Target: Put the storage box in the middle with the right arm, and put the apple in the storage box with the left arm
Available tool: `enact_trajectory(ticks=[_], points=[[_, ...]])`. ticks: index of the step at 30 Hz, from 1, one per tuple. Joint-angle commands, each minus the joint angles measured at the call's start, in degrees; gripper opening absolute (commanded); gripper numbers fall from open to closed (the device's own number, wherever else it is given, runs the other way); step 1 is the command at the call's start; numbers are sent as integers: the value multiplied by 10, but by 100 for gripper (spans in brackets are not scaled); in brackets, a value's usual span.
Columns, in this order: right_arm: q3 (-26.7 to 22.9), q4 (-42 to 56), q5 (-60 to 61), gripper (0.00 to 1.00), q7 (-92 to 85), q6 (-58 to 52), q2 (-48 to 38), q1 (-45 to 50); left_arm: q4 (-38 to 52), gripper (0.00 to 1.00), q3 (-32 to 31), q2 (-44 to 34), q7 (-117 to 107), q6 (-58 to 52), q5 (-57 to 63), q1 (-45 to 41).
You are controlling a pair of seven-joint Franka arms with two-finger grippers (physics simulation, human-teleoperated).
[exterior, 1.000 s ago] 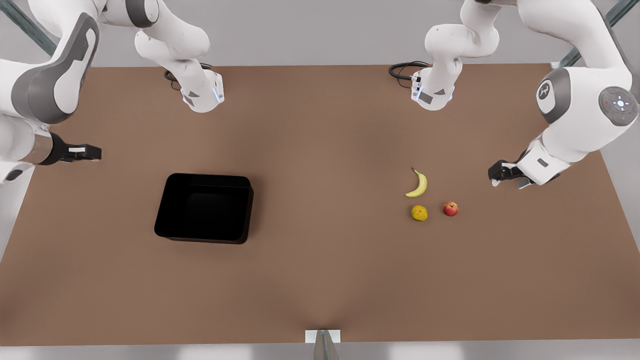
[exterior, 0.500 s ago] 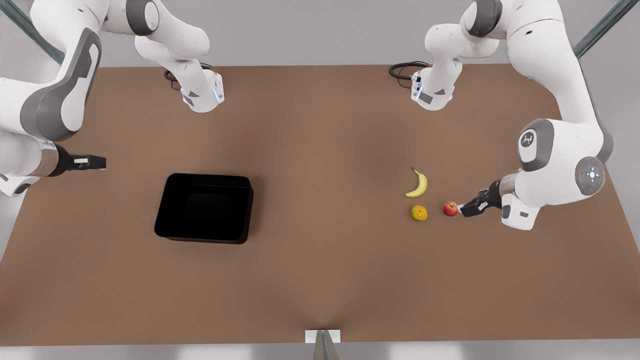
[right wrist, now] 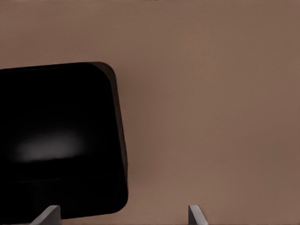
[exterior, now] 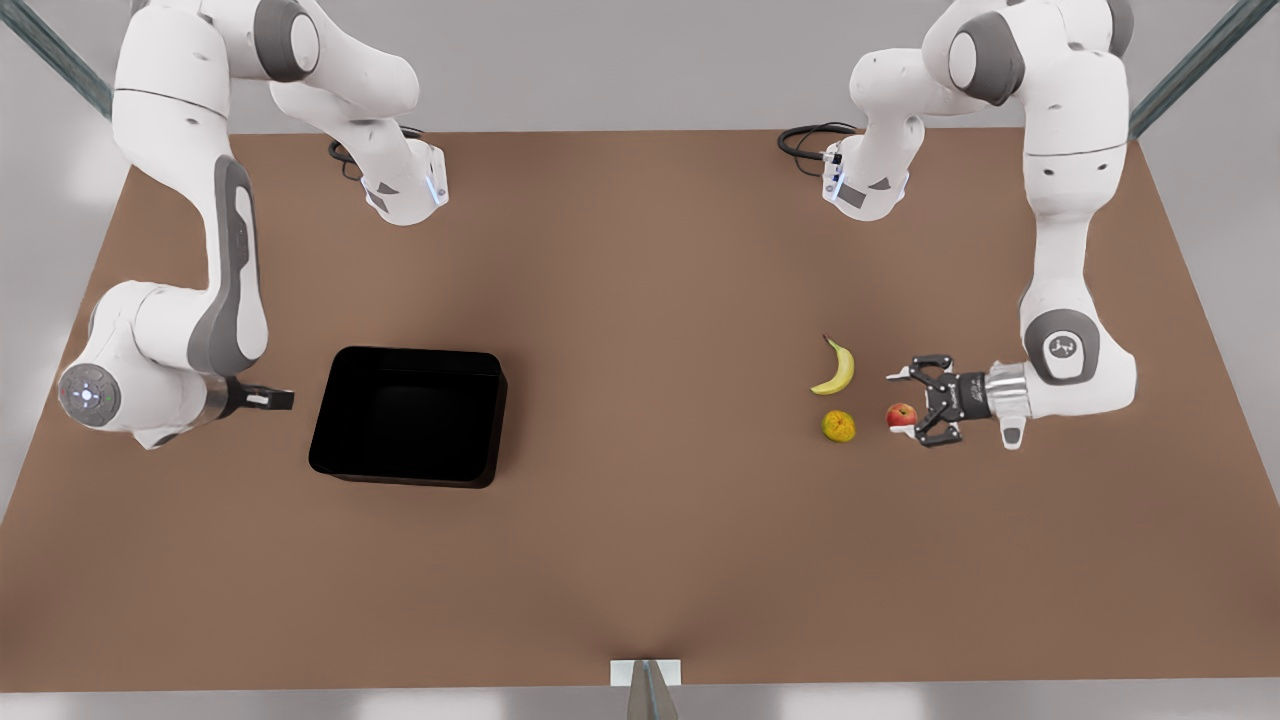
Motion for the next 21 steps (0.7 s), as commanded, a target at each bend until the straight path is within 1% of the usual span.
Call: enact_trajectory(ticks=[1, 3, 5, 7, 8, 11, 13, 18, 19, 20, 21], points=[[1, -23, 0, 100, 1, 22, -9, -1, 0, 100, 0, 5, 8, 0, -45, 8], [0, -94, 0, 100, 0, 84, -35, -3, 1, 100, 1, 32, 48, 0, -69, 9], [1, -126, 2, 100, 1, 126, -33, -6, 2, 100, 3, 45, 62, 6, -76, 10], [5, -124, 30, 100, 1, 142, -7, -1, 4, 100, 4, 68, 91, 8, -82, 10], [11, -122, 55, 100, 0, 148, 3, -1, 6, 100, 4, 82, 114, 7, -88, 23], [26, -112, 58, 100, 1, 157, 31, 7, 1, 100, 8, 91, 124, -10, -90, 34], [26, -127, 57, 100, 1, 184, 43, 10, -9, 100, 14, 92, 136, -13, -91, 34], [26, -123, 55, 100, 1, 195, 74, 13, -12, 100, 15, 116, 166, -6, -110, 34], [26, -122, 55, 96, 1, 192, 74, 11, -7, 100, 16, 124, 167, -8, -109, 45], [27, -120, 55, 94, 0, 188, 74, 11, -7, 100, 15, 129, 178, -8, -109, 46], [27, -120, 55, 90, 1, 187, 74, 11, -8, 100, 15, 133, 181, -9, -110, 51]])
